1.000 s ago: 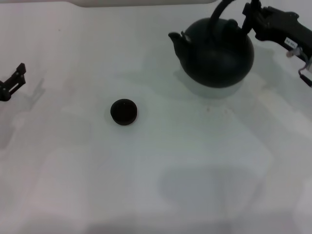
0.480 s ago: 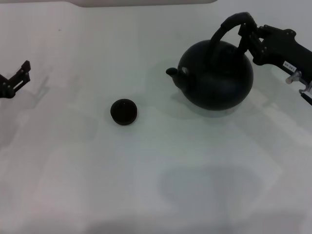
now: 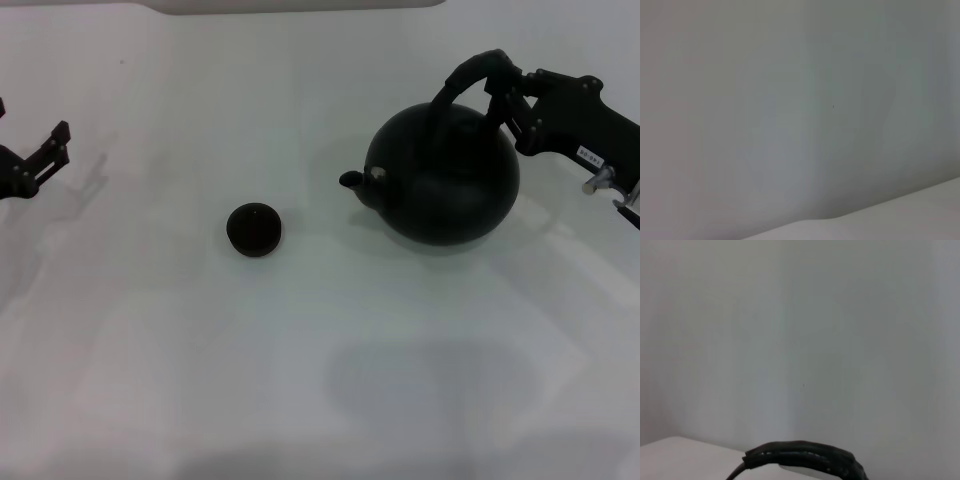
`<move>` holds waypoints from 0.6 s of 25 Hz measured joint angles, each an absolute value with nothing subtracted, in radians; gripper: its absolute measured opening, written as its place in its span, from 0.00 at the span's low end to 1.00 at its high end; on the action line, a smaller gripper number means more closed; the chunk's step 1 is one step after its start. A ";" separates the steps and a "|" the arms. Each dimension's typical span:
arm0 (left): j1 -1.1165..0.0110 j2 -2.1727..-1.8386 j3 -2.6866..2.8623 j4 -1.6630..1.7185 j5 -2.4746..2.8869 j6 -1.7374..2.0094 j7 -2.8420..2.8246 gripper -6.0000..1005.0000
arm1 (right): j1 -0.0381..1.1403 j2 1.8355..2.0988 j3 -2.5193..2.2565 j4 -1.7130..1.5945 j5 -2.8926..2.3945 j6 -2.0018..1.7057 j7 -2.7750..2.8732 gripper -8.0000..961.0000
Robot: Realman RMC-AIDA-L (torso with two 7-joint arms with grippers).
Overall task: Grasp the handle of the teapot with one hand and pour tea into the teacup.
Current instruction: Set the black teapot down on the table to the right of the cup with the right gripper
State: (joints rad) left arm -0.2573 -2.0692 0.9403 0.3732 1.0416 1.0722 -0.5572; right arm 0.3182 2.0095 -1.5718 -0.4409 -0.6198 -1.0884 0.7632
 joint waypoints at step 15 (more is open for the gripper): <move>-0.263 -2.069 0.940 0.370 1.042 1.072 -0.546 0.83 | 0.322 2.011 -1.574 -0.390 -0.620 -1.101 0.695 0.12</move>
State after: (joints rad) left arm -0.2627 -2.0693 0.9402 0.3697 1.0416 1.0722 -0.5463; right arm 0.3219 2.0110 -1.5739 -0.3896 -0.6197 -1.1010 0.6948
